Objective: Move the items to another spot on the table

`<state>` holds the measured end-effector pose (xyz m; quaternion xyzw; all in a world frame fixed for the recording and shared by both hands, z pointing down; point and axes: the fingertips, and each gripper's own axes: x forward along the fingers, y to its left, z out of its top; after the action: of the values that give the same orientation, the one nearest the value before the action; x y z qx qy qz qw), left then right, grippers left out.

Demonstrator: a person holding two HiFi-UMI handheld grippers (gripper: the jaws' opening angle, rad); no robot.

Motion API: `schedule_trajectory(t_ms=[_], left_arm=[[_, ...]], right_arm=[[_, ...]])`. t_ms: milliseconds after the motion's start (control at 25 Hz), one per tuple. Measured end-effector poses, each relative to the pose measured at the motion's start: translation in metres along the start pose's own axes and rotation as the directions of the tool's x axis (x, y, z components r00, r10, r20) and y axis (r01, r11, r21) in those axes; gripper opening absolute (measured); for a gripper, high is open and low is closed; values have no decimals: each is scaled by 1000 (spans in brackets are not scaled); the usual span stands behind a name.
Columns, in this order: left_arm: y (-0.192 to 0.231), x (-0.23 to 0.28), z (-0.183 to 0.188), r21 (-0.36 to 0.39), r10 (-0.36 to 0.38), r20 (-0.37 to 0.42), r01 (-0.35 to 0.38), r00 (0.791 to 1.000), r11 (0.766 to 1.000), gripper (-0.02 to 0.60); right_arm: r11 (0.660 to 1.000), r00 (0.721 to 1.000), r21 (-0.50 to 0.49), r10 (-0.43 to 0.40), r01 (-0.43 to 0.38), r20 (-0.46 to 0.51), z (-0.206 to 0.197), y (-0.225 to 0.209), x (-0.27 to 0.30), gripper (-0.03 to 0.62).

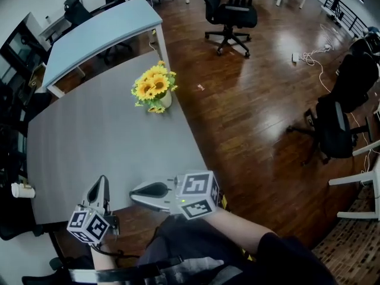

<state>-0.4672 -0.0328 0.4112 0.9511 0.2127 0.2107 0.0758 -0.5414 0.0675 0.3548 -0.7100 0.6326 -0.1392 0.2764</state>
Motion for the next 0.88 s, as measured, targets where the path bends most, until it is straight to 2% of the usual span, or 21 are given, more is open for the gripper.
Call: schedule_trajectory(t_ms=[280,520,720,880], left_arm=[[7,62,11,-121,-141,60,148,988,982,21],[34,86,11,-206,-176,80,189,981,960,21],[30,99,2,-227,-217,57,225,974,948,21],[24,115,4,-212,-228,56,235,972,949,21]], right_arm=[[989,988,-2,-147,147,-56,18,-40,-8,-20],[974,972,7,-224,225,-71,33,-61,-4,-20],[962,957,-11,-274,274,-95,36,-71,-9,-20],[957,953,-12,-289,289,-93,41,-84,-19,-20]])
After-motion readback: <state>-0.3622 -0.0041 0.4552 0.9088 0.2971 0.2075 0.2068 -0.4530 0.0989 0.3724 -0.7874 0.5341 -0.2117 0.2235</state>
